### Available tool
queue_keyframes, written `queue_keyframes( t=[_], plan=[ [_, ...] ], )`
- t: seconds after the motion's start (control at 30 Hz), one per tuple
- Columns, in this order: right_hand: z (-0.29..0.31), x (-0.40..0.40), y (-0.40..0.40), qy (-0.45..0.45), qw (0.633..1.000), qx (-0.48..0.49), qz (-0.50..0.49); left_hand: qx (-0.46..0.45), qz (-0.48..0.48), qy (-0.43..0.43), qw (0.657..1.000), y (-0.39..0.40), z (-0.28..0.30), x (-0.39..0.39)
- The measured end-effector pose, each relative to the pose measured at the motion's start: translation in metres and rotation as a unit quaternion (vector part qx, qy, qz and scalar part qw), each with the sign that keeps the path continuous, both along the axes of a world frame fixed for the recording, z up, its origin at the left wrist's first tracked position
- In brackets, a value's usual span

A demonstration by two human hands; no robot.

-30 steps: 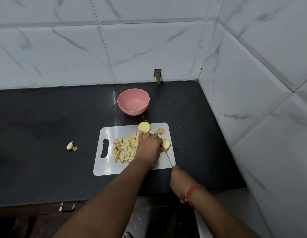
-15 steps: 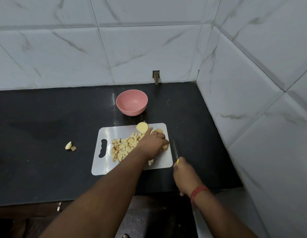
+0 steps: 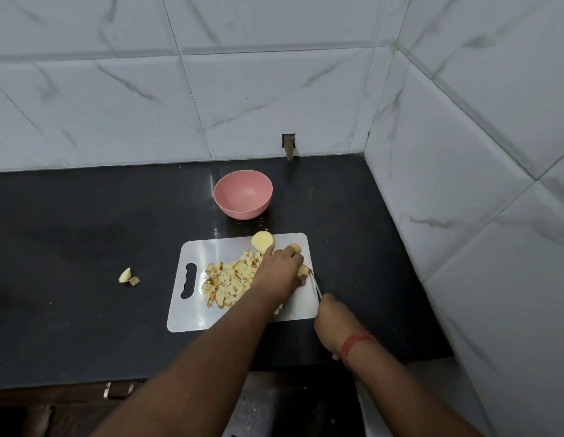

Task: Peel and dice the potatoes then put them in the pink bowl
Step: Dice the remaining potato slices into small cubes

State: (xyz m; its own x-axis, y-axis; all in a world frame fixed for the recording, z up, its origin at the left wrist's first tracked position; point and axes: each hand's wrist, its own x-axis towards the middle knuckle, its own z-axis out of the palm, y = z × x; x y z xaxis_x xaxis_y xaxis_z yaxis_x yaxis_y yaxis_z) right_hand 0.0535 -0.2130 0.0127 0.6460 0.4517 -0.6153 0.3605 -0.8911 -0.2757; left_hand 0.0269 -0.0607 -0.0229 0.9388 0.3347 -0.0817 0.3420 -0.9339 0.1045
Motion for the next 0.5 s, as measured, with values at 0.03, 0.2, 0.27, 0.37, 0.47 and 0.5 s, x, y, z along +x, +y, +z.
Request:
queue_keyframes(
  t=[0.03, 0.2, 0.27, 0.37, 0.47, 0.5],
  plan=[
    [-0.0014, -0.0006, 0.0024, -0.001, 1.000, -0.004, 0.005, -0.003, -0.001, 0.000, 1.000, 0.0006, -0.0002, -0.0001],
    [-0.0010, -0.0030, 0.0048, 0.001, 0.999, -0.006, 0.031, -0.022, -0.001, -0.005, 1.000, 0.0029, 0.0003, -0.0004],
    [0.0011, -0.0033, 0.0037, 0.001, 0.999, 0.000, 0.041, -0.021, -0.001, -0.005, 1.000, 0.0031, -0.0006, 0.0001],
    [0.0017, -0.0040, 0.0022, -0.004, 0.999, 0.009, 0.052, -0.020, 0.000, -0.003, 1.000, 0.0033, -0.0022, 0.0009],
    [0.0013, -0.0045, 0.0024, -0.006, 0.998, 0.009, 0.055, -0.020, -0.003, -0.001, 1.000, 0.0030, -0.0009, 0.0022],
    [0.0014, -0.0047, 0.0026, -0.005, 0.998, 0.007, 0.055, -0.020, -0.003, 0.000, 1.000, 0.0029, -0.0002, 0.0025]
  ],
)
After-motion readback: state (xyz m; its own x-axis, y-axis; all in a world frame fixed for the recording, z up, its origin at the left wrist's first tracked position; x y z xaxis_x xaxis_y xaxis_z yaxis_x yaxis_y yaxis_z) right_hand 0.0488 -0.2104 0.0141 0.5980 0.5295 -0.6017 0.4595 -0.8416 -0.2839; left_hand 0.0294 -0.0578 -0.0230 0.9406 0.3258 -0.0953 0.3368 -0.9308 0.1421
